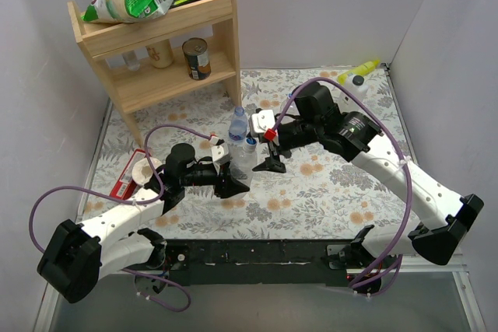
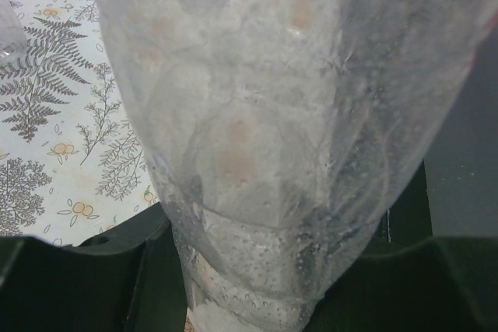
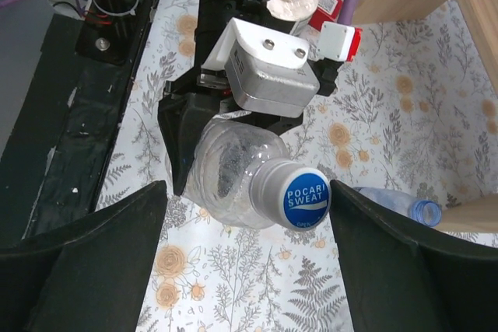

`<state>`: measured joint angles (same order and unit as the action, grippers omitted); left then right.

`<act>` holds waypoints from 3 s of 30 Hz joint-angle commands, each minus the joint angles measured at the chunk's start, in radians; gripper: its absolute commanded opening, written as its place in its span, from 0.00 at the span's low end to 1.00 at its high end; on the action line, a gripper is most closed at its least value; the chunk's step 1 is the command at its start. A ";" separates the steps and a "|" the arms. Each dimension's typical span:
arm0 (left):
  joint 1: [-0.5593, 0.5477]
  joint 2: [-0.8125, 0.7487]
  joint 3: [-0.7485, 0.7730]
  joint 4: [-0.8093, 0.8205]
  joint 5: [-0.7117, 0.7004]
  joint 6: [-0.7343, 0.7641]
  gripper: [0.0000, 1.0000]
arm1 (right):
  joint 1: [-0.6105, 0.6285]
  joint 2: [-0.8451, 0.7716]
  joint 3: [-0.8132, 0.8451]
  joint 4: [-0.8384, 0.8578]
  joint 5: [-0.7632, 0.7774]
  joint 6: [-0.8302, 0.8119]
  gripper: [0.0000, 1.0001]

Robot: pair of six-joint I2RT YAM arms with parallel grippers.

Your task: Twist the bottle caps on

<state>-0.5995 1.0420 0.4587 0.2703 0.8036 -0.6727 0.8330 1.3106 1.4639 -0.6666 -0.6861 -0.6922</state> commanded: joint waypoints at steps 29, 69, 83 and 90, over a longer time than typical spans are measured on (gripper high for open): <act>0.004 -0.022 0.049 -0.102 -0.007 0.236 0.00 | -0.095 0.087 0.167 0.000 -0.176 0.137 0.93; 0.010 0.003 0.064 -0.043 -0.027 0.176 0.00 | -0.086 0.082 0.092 0.025 -0.194 0.194 0.87; 0.063 0.006 0.026 0.066 -0.086 -0.091 0.00 | -0.086 0.047 0.098 -0.088 -0.070 0.137 0.88; 0.076 0.004 0.024 0.076 -0.101 -0.065 0.00 | -0.087 0.033 0.105 -0.241 0.017 0.106 0.84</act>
<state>-0.5331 1.0595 0.4812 0.3092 0.7254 -0.7315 0.7418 1.3823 1.5333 -0.7784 -0.7158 -0.5568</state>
